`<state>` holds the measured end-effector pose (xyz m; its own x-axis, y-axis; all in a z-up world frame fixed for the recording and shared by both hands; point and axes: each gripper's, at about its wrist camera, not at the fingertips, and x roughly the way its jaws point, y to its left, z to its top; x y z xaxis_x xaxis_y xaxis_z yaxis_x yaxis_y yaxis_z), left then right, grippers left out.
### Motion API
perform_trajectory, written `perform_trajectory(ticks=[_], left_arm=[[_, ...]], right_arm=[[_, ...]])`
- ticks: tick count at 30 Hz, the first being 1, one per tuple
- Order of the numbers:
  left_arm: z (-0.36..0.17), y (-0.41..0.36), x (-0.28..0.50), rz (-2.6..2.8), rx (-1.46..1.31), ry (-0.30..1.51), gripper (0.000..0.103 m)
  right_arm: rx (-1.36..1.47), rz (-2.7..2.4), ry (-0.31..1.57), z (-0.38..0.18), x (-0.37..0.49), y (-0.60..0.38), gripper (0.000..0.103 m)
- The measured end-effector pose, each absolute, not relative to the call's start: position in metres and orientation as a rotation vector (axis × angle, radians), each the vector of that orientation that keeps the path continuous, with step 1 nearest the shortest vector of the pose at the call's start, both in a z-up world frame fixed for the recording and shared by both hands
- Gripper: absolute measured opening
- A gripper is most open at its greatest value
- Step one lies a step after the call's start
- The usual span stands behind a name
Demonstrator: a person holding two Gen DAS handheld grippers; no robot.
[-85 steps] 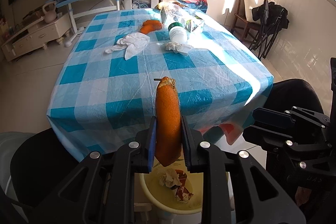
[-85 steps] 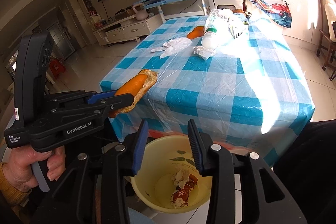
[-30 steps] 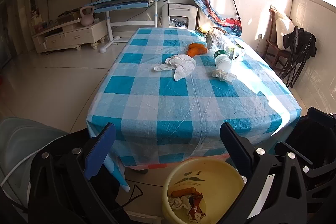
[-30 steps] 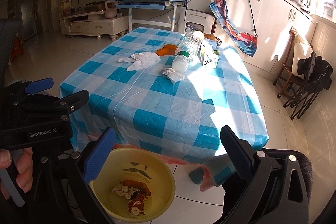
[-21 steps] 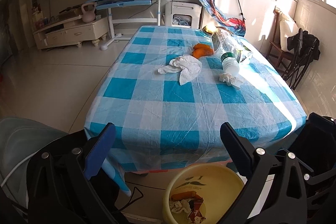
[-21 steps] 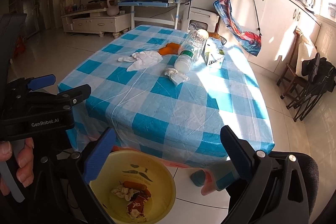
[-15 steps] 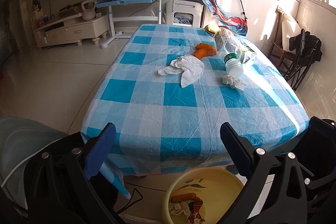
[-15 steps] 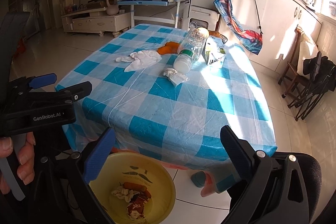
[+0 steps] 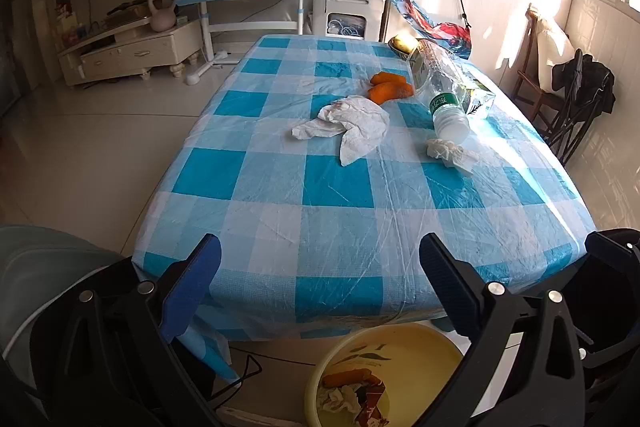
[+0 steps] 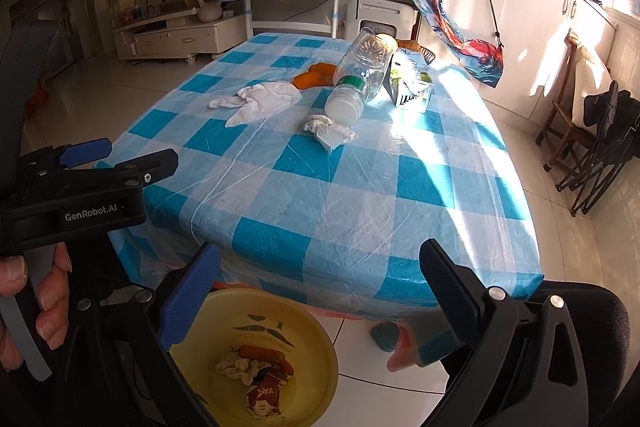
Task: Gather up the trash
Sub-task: 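Raise both open tools from the basin back toward the table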
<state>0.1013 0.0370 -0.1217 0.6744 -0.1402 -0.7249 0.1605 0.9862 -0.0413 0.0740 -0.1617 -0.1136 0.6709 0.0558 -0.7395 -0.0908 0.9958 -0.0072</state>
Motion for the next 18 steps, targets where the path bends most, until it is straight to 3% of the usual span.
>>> perform_trajectory(ticks=[18], left_arm=[[-0.121,0.017,0.150,-0.204,0.032,0.808,0.096]], right_arm=[[0.062,0.179,0.855,-0.125,0.096,-0.179,0.095]])
